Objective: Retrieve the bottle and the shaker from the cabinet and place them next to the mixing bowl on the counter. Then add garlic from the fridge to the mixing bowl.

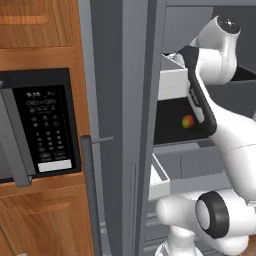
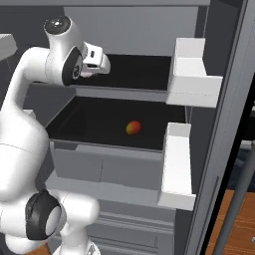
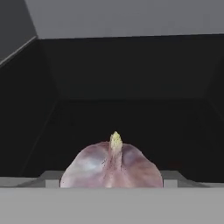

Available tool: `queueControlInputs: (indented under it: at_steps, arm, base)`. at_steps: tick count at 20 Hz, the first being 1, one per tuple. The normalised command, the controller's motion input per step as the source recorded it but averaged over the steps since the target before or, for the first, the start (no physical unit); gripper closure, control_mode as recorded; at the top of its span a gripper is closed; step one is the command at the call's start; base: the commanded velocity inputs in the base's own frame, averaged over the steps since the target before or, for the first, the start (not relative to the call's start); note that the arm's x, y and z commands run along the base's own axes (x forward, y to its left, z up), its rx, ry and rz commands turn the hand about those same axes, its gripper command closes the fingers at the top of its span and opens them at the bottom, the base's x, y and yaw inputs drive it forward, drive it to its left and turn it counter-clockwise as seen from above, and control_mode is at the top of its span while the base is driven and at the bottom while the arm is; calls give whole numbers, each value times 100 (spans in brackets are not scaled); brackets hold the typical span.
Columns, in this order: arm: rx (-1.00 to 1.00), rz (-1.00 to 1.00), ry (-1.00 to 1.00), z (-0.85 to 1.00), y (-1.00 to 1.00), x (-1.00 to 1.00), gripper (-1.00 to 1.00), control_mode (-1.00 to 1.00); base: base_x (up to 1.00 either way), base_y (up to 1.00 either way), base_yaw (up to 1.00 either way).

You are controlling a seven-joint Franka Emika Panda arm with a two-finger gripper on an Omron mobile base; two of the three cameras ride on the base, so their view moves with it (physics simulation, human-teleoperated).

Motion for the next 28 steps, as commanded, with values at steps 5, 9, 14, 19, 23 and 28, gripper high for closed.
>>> queueControlInputs:
  at_steps: [5,9,14,19,23,28]
  arm:
    - [1,0,1,62,1,-100,100,-100]
    - [0,0,3,23,25,-100,100,-100]
    - [0,-13,2,-5,2,-100,100,-100]
    - [0,-18,8,-34,0,-95,100,-100]
    - [0,-15,9,-59,0,-70,100,-100]
    - [2,-2,8,-30,-9,-52,100,-100]
  base:
    - [0,0,0]
    - [0,0,0]
    - [0,0,0]
    - [0,0,0]
    - [0,0,0]
    - [0,0,0]
